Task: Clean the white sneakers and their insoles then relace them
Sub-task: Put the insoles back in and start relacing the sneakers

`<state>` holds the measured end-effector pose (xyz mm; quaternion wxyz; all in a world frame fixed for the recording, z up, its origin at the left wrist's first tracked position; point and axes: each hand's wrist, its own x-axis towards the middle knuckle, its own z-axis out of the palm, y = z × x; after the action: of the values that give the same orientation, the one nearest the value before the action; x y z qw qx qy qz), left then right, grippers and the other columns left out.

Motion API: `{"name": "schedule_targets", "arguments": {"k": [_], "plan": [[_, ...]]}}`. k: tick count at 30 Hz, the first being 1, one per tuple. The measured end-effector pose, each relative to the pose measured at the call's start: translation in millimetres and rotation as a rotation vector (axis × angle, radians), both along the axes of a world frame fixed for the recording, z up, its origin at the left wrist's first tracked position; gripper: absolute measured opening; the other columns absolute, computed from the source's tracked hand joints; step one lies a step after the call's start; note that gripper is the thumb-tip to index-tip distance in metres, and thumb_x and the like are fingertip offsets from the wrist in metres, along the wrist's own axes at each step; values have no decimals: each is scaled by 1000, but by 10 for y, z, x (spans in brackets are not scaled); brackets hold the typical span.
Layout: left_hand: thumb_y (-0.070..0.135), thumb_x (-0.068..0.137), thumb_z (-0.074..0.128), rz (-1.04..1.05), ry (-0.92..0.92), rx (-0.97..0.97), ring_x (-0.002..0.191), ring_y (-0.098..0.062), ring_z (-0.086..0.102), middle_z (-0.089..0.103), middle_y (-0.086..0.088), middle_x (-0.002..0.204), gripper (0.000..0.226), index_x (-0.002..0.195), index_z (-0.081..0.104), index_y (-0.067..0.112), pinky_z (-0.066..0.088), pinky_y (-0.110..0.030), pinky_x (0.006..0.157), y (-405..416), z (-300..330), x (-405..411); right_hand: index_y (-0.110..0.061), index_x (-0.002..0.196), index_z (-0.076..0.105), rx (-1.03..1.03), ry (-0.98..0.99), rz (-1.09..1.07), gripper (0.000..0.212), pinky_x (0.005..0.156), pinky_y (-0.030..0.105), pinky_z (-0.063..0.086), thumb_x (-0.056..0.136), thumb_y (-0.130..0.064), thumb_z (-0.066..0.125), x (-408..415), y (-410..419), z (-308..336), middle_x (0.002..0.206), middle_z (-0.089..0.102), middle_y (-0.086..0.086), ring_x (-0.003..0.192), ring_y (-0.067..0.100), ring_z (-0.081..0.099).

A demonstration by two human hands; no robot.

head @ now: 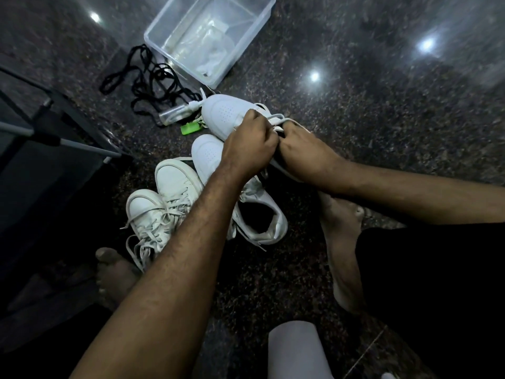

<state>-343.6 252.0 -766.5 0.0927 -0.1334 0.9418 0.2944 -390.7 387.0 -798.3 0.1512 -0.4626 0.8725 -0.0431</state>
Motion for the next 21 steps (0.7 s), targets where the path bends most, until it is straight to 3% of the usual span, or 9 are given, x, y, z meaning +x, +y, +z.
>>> {"name": "schedule_targets", "arguments": {"k": [2,3,6,10,13,17,21], "plan": [[34,97,45,15,-23,-20,97,-29,58,50,-5,116,24,100,58,14,45,-42,76,-6,-16,12,4,99,64,52,-38,86,21,77,44,52,85,-12,60,-31,36,140,95,61,27,86,41,57],[35,98,44,11,-28,-64,96,-30,58,50,-5,116,26,101,58,13,43,-41,74,-10,-24,16,0,108,63,72,-76,98,28,80,43,49,89,-21,57,-47,73,245,105,61,25,96,41,58],[37,97,43,53,-32,-111,92,-33,59,49,-8,115,30,102,59,12,44,-42,71,-40,-80,33,-28,130,56,200,-106,48,41,93,44,41,97,-49,42,-134,308,454,124,60,8,116,32,56],[34,95,47,101,6,12,86,-30,59,50,-6,110,24,96,60,14,46,-42,72,-75,-169,86,-40,128,61,-17,-251,-174,36,87,36,53,92,-34,61,-36,477,450,119,71,-3,106,24,67],[31,95,48,29,27,-11,89,-29,58,51,-6,112,23,97,60,11,43,-39,72,-8,-160,89,-40,119,69,-141,-283,-350,32,86,29,50,89,-31,66,53,447,384,113,73,-6,103,19,68],[30,95,47,-56,59,-80,91,-28,58,51,-7,111,24,96,59,8,35,-36,68,16,-113,86,-35,113,71,-170,-181,-334,31,68,38,48,85,-36,56,153,301,318,97,73,9,92,39,65],[29,94,47,-38,50,-44,91,-32,59,51,-8,112,24,97,58,8,45,-45,73,67,-80,101,-20,93,74,-143,-141,-394,21,65,40,43,81,-20,56,119,75,248,89,70,18,87,45,63]]}}
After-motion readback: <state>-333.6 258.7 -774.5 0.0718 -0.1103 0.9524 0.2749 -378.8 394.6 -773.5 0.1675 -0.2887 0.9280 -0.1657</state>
